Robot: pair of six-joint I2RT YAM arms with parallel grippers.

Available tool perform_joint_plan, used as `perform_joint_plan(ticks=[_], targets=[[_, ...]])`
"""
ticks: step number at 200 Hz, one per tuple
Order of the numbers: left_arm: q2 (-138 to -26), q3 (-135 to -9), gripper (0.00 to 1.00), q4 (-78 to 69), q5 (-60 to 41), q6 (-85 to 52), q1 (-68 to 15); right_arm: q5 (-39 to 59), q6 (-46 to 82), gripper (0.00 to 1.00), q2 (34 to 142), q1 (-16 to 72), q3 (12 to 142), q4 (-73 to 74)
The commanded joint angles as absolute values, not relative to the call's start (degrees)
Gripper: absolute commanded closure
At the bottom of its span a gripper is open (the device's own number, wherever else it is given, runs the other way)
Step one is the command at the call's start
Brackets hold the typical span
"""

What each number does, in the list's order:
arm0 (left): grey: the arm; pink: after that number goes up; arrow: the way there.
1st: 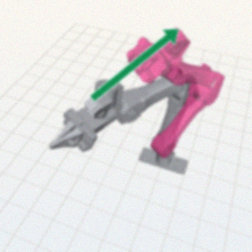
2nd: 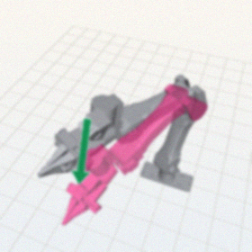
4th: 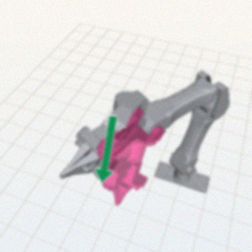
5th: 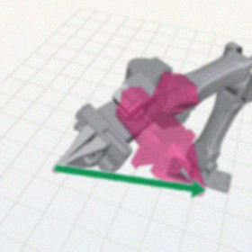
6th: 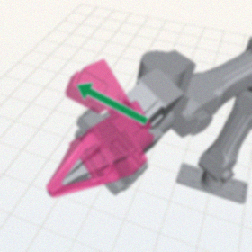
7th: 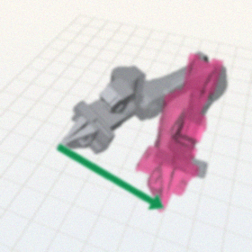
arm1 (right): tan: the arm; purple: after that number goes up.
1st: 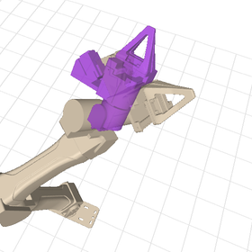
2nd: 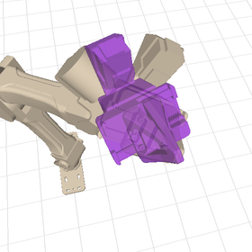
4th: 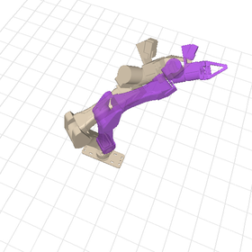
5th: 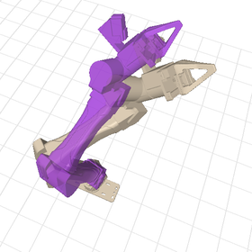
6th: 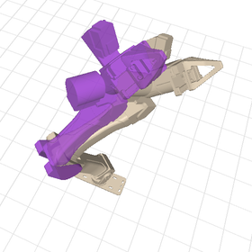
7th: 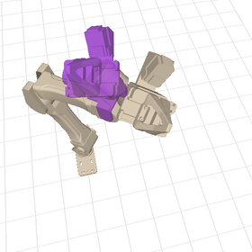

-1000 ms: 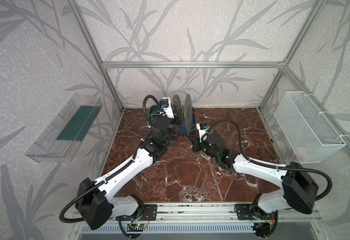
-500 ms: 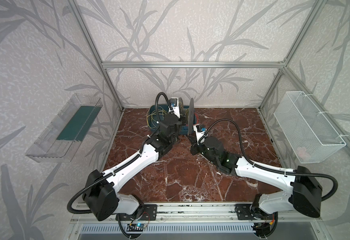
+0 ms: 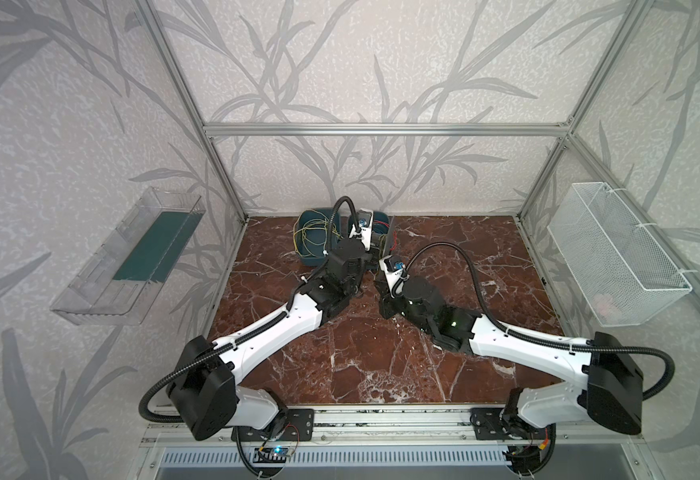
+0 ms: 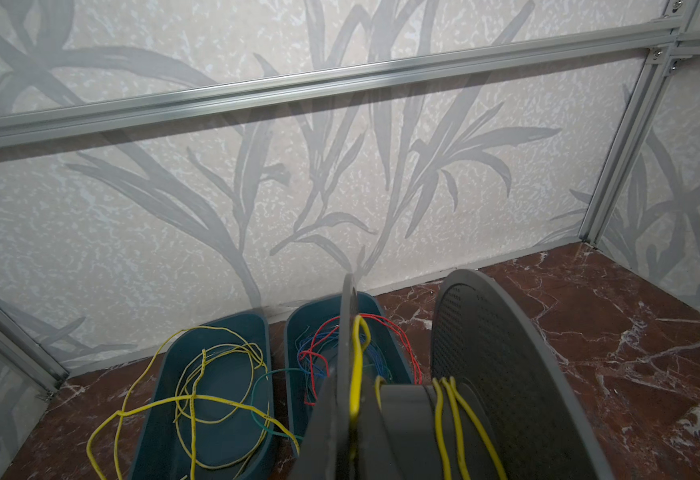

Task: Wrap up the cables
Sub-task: 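Bring the right gripper with cable under the spool while left gripper turns it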

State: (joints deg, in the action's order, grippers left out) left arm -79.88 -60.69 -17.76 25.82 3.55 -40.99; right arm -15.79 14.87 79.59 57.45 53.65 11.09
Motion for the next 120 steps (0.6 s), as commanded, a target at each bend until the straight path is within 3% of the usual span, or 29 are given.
perform_joint_plan(ticks=[1,120], targets=[[-81.3,-59.4,1.00,-22.9,28.7,7.3,-40.8,-10.4,14.0,1.00,77.5,60.0,56.1,17.3],[-74.2,-47.2,1.00,-26.5,21.4,11.4,-43.5,-8.1,16.0,1.00,76.1,55.4,55.8,15.4]])
